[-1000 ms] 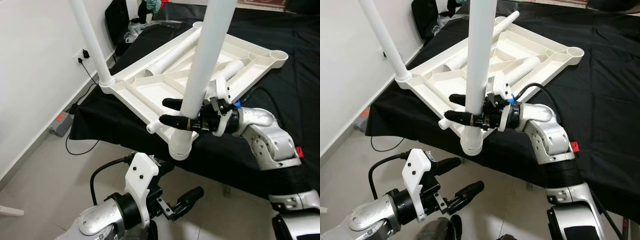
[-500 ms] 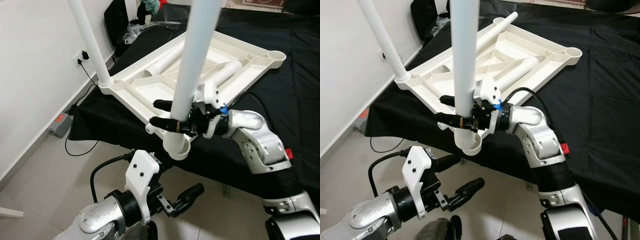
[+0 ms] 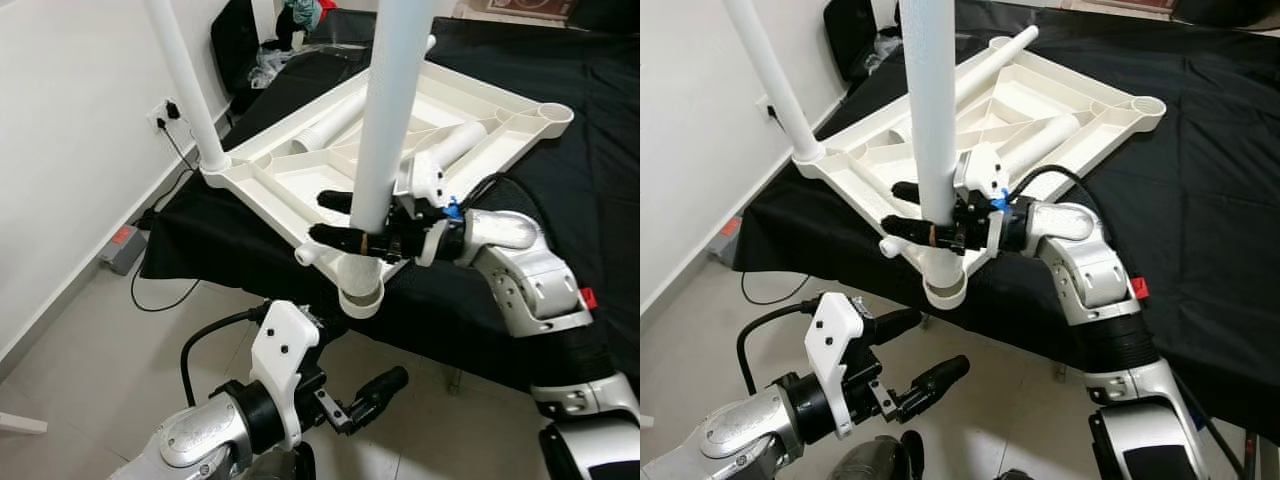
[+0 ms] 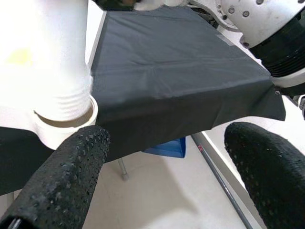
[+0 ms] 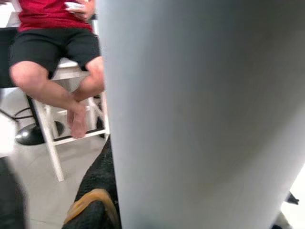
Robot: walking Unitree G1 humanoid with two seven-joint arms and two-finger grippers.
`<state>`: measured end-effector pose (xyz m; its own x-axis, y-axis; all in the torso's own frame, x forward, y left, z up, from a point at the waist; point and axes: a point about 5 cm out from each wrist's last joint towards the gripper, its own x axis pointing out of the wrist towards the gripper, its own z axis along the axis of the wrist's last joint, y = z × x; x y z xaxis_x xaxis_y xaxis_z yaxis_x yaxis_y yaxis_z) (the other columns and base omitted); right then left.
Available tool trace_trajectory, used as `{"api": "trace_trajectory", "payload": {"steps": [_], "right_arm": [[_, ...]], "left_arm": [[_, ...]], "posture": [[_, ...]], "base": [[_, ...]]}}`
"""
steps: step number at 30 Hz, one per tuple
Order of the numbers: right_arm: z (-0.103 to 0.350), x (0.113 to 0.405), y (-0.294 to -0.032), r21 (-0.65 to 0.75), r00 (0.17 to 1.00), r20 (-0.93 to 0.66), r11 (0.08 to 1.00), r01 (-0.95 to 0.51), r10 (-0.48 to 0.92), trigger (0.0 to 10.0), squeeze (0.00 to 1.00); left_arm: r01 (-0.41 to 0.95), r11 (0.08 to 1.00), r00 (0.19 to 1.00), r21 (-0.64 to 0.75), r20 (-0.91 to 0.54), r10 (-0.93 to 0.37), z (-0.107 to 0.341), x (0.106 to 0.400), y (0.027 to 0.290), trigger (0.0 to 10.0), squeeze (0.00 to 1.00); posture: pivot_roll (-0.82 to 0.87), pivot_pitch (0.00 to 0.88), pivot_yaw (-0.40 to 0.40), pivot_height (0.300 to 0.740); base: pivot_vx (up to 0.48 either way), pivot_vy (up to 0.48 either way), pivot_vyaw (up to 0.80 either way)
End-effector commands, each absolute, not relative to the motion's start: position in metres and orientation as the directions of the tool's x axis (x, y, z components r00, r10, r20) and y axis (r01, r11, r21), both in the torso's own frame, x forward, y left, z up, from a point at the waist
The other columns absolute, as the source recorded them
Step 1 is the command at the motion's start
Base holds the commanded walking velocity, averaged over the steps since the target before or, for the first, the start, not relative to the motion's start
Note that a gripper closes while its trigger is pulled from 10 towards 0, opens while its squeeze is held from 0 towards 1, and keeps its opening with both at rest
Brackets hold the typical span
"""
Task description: Building children table
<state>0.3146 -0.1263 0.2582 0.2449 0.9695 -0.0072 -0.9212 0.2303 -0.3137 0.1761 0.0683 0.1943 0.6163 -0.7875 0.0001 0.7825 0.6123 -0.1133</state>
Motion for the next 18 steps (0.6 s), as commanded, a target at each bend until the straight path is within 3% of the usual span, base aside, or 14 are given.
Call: {"api": "trace_trajectory", "payload": {"steps": [1, 15, 18], "right_arm": [[0.251, 0.308, -0.129, -0.271, 0.205, -0.019, 0.193, -0.943, 0.978, 10.0, 0.0], [0.243, 0.301, -0.12, -0.252, 0.166, -0.016, 0.157, -0.955, 0.986, 10.0, 0.0], [0.237, 0.307, -0.118, -0.258, 0.218, -0.053, 0.198, -0.946, 0.974, 10.0, 0.0]], "left_arm": [[0.78, 0.614, 0.617, -0.121, -0.017, -0.787, 0.19, 0.175, 0.068, 10.0, 0.0], [0.778, 0.617, 0.62, -0.119, -0.013, -0.784, 0.191, 0.176, 0.068, 10.0, 0.0], [0.773, 0.625, 0.627, -0.109, -0.014, -0.779, 0.191, 0.177, 0.07, 10.0, 0.0]], "posture": [[0.19, 0.209, 0.048, 0.74], [0.19, 0.214, 0.046, 0.74], [0.19, 0.218, 0.047, 0.74]], "base": [[0.0, 0.0, 0.0], [0.0, 0.0, 0.0], [0.0, 0.0, 0.0]]}}
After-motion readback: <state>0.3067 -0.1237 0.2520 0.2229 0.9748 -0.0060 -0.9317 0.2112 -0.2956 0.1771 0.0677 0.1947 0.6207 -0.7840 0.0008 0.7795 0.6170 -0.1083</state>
